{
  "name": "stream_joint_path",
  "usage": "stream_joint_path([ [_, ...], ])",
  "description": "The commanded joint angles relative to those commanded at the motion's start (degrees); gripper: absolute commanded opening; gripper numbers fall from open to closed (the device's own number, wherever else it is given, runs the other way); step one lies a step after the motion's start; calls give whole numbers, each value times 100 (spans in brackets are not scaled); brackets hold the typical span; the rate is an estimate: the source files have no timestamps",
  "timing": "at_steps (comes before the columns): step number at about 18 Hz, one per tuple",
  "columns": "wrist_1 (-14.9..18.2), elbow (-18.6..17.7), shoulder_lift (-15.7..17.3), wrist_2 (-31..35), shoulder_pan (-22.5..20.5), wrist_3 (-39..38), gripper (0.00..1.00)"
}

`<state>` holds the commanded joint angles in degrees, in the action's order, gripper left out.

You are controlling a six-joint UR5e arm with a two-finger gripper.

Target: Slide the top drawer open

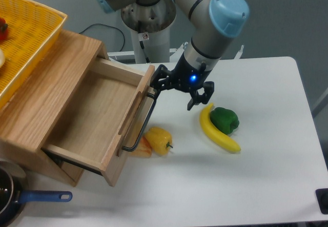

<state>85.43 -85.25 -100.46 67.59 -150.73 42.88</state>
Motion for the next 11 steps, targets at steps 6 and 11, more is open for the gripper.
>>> stream_joint_path([
  [6, -26, -17, 70, 428, -264, 1316, 100],
  [11, -17, -44, 79, 1151, -255, 2057, 100],
])
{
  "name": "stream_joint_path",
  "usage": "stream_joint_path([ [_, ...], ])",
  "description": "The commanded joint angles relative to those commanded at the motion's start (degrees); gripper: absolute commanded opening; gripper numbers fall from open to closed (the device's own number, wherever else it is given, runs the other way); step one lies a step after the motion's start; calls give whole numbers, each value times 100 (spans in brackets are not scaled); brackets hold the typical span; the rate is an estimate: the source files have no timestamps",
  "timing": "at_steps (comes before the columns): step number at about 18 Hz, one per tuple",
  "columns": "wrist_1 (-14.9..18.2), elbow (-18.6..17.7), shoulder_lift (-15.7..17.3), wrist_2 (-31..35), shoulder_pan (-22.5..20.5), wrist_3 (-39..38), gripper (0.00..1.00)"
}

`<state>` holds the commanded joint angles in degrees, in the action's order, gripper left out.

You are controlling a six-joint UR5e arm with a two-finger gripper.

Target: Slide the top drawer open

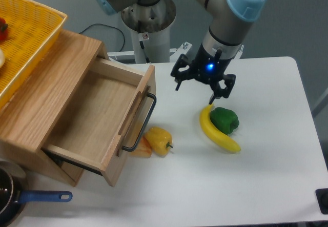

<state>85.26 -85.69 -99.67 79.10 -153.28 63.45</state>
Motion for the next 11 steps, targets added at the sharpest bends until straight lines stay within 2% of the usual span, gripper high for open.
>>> stream_joint_path([
  [4, -290, -9, -35, 114, 0, 483, 100],
  [11, -343, -44, -79, 246, -88, 536, 100],
])
